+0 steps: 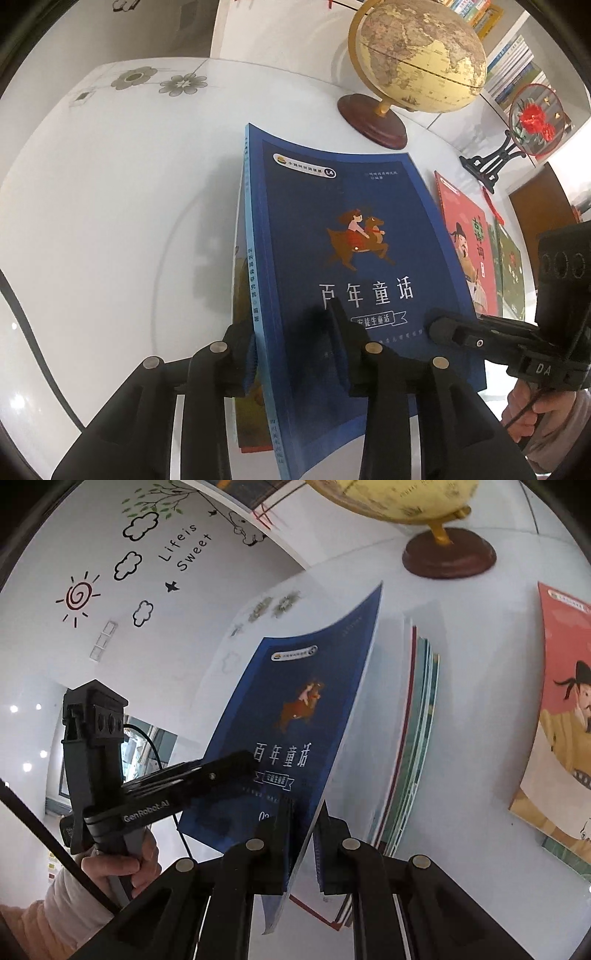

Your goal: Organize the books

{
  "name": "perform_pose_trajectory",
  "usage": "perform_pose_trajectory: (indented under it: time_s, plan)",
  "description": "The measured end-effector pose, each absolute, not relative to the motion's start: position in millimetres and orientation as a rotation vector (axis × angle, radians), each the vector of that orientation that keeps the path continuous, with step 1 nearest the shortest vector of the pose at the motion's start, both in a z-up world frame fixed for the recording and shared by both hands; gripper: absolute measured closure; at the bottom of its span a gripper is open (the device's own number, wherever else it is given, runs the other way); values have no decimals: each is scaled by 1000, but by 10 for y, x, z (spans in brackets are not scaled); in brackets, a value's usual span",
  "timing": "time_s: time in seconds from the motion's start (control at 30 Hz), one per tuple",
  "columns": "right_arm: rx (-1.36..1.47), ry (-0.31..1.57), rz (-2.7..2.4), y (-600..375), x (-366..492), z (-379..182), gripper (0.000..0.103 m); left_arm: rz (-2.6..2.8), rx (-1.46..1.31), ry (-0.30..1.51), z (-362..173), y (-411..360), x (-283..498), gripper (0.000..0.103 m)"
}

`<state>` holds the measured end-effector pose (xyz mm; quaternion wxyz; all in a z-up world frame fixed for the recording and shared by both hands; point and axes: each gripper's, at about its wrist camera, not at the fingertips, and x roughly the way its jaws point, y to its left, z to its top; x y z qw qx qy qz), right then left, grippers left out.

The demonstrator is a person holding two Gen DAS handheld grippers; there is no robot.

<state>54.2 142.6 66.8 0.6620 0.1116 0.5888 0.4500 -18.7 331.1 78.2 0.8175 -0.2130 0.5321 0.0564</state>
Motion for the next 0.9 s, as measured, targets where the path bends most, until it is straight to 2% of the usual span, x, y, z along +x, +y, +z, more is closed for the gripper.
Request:
perform_pose_trajectory:
  time_s: [0.67, 0.7, 0.83, 0.9]
  plan:
    - [338, 1411, 930, 1339, 540, 538, 84, 256, -420, 1206, 882, 3376, -142, 69]
    - [331, 1410, 927, 1351, 531, 547, 82, 265, -419, 1202, 898, 3385, -151, 69]
    - [291, 1393, 945, 1412, 465, 631, 58, 314, -421, 1192, 988, 3431, -183, 69]
    - [233, 1348, 938, 1419, 406, 717, 56, 321, -423, 1184, 1038, 3420, -192, 69]
